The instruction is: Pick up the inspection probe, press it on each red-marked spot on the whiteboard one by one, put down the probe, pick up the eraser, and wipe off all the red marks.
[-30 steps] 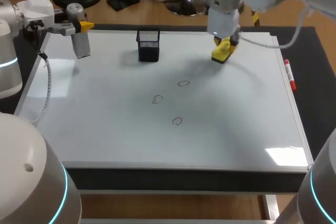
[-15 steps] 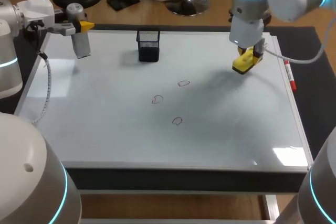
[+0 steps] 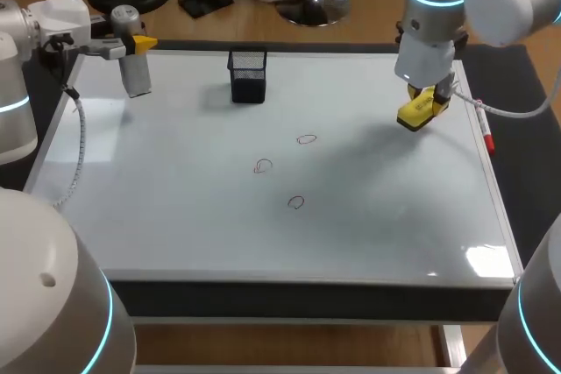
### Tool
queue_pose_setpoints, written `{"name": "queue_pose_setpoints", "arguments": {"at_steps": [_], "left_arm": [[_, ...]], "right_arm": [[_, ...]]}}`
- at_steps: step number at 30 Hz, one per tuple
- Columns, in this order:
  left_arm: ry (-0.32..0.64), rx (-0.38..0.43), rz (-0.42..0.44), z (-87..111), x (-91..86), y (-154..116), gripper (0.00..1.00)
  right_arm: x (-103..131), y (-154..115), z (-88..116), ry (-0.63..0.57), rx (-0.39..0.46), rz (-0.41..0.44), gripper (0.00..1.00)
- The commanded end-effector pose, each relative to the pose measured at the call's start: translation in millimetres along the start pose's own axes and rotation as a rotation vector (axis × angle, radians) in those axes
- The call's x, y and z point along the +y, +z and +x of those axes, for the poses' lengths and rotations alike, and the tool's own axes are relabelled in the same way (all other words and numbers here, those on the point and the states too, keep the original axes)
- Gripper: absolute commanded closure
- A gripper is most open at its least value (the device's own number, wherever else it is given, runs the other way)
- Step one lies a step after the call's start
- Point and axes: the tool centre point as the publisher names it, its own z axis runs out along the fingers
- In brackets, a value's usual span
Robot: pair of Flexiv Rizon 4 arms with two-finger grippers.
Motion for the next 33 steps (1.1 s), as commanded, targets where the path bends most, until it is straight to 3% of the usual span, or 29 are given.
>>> {"name": "queue_pose_setpoints", "arguments": {"at_steps": [1,24,33], "left_arm": [[0.0,0.0,0.0,-0.2,-0.5,0,1.0],[0.0,0.0,0.0,-0.2,-0.5,0,1.0],[0.04,0.064,-0.022,40.9,10.1,-2,1.0]], "right_arm": [[0,0,0,-0.001,0.001,0.003,1.0],[0,0,0,-0.001,0.001,0.003,1.0],[0,0,0,-0.001,0.001,0.003,1.0]]}}
